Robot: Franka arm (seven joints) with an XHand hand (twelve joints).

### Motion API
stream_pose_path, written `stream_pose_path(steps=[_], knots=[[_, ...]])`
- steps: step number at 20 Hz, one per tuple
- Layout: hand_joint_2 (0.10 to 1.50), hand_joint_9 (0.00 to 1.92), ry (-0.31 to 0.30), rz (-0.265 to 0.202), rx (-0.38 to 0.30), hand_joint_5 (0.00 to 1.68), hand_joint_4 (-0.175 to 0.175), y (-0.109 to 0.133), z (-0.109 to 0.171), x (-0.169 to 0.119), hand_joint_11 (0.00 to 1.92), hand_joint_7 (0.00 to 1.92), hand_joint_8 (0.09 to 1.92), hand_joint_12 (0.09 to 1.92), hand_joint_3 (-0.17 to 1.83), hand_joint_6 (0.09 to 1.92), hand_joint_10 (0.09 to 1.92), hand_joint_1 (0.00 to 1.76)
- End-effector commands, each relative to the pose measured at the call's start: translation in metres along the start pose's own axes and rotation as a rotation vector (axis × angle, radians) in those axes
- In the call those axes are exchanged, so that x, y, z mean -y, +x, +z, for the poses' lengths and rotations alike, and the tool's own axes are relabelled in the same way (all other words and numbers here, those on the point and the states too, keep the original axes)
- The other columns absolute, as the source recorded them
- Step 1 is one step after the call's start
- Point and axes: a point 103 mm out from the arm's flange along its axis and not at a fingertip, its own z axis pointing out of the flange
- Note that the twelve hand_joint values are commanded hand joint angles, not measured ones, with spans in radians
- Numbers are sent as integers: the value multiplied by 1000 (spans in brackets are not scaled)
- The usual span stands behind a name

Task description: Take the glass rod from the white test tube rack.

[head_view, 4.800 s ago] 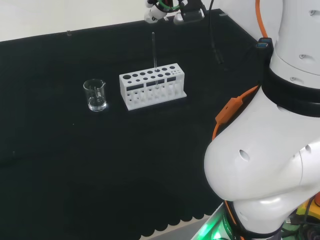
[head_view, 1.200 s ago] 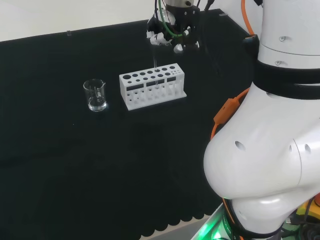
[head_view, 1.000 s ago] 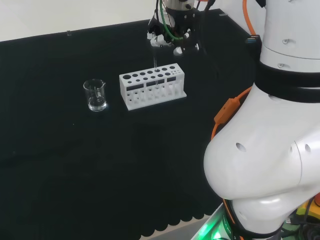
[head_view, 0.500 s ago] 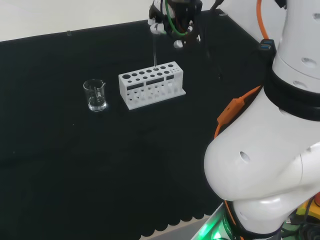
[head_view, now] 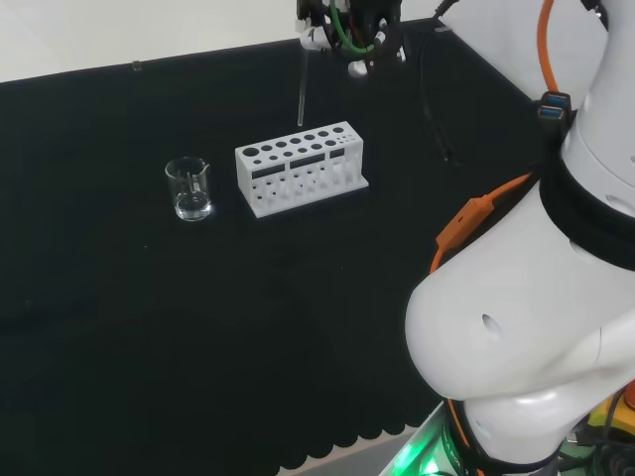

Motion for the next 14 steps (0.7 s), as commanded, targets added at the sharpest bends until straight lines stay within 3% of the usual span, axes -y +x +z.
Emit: stream_pose_path(steps=[1, 14], knots=[[1078, 1776, 29, 12, 25, 1227, -175, 16, -34, 27, 1682, 1275, 611, 635, -175, 608, 536, 1309], [1076, 1788, -24, 0, 48, 1233, -175, 39, -79, 44, 1689, 1282, 600, 643, -175, 598, 527, 1310]])
